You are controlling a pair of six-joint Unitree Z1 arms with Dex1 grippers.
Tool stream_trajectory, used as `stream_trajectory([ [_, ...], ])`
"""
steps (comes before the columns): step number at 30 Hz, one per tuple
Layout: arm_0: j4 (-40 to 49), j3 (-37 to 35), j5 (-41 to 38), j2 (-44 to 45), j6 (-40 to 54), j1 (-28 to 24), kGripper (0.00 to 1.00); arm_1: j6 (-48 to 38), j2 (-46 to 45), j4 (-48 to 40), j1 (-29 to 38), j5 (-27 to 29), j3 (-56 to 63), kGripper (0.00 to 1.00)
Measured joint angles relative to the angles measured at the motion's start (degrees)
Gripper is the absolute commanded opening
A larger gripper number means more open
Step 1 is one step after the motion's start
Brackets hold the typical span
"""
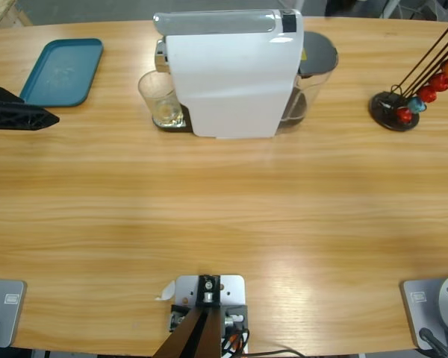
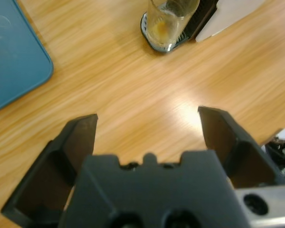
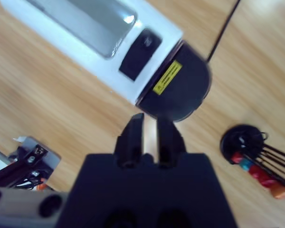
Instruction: Pour coffee
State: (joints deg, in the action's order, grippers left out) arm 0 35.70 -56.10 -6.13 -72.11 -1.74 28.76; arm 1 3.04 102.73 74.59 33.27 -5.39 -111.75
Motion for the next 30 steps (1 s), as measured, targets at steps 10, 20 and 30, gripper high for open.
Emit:
stream_trajectory([
  [10,-0.54,0.08,-0.34,0.01,0.01,1.29,0.987,-5.06,-22.30,-27.84,4.81,-1.33,39.23,0.972],
  [20,-12.54,9.74,-0.99,10.36,0.71,5.27,0.977,-7.12,-34.03,-40.85,8.97,-1.33,57.52,0.964],
  [30,-21.63,18.57,-1.00,16.74,0.11,10.01,0.959,-9.20,-42.03,-51.60,9.06,-3.26,70.47,1.000],
])
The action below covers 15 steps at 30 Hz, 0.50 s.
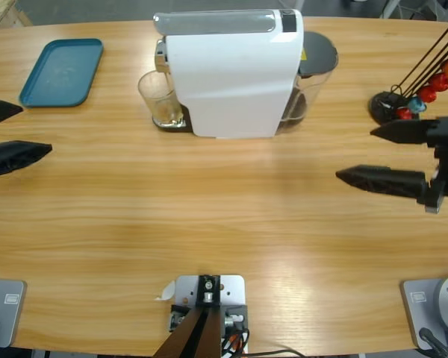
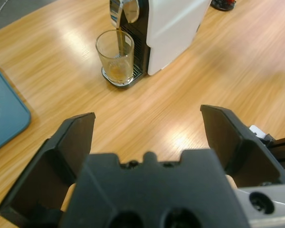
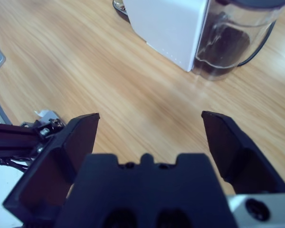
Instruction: Pour coffee
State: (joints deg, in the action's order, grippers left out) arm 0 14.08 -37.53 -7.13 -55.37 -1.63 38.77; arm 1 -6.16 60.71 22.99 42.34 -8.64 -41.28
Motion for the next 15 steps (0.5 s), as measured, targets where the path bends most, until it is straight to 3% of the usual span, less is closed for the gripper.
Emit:
stream_trajectory([
  [6,-1.97,0.73,-0.01,-0.13,-0.04,0.44,0.959,0.38,-1.81,-5.69,0.00,-2.43,4.27,1.000],
  [15,-2.21,1.11,-0.01,-0.46,-0.07,0.45,0.959,8.26,0.53,-11.11,0.05,-9.10,5.82,1.000],
])
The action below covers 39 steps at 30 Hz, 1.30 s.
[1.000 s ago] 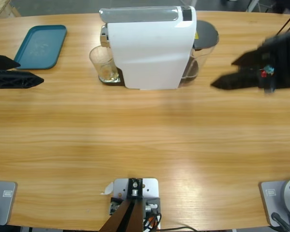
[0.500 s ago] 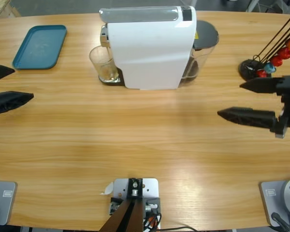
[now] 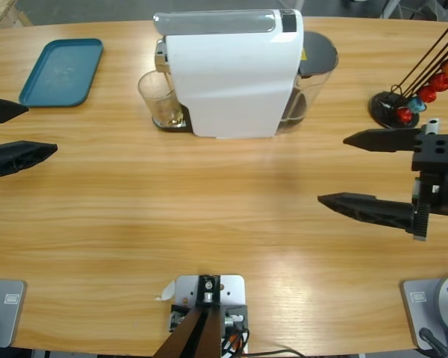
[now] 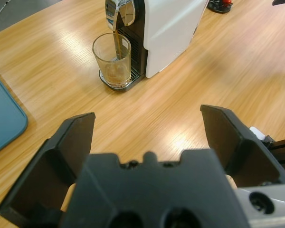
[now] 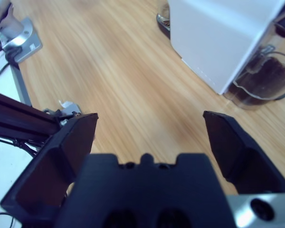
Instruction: Pour coffee
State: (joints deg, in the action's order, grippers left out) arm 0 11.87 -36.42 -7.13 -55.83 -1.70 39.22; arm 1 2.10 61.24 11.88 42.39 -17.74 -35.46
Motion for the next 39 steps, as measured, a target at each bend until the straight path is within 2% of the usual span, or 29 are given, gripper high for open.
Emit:
stream_trajectory([
  [7,0.00,0.12,0.06,0.00,-0.04,0.00,0.959,0.83,-0.21,-1.73,0.00,-0.08,1.98,1.000],
  [15,-0.01,0.82,3.67,0.38,-1.43,0.01,0.959,-0.03,-0.23,-5.50,0.00,0.90,4.34,1.000],
  [39,-0.01,0.82,4.07,0.37,-1.99,0.04,0.959,-0.94,1.45,-6.46,0.00,1.60,4.44,1.000],
])
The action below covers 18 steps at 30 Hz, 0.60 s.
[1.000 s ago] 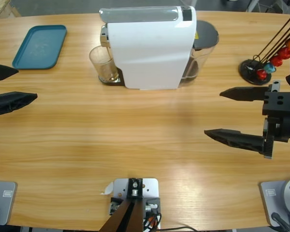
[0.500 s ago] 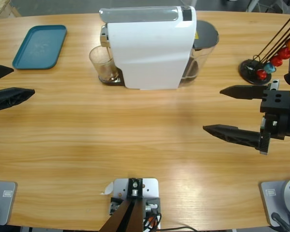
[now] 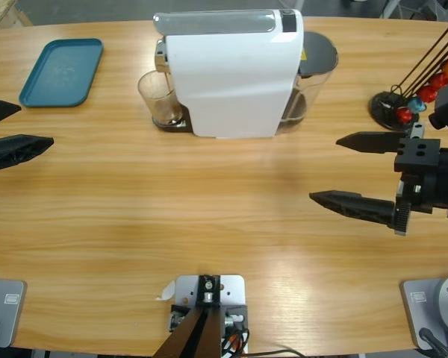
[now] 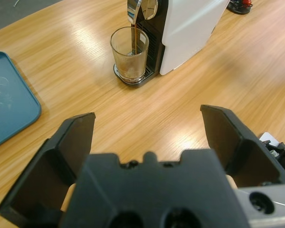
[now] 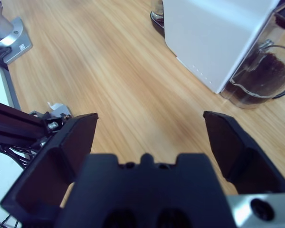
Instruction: Pour coffee
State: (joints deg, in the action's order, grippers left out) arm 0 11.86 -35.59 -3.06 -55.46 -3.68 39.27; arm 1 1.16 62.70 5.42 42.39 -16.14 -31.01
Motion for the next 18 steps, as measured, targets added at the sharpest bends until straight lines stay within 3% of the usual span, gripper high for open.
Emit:
stream_trajectory([
  [18,-0.40,0.05,0.00,-0.03,0.00,0.00,0.968,0.00,0.14,-0.07,0.00,0.00,0.00,1.000],
])
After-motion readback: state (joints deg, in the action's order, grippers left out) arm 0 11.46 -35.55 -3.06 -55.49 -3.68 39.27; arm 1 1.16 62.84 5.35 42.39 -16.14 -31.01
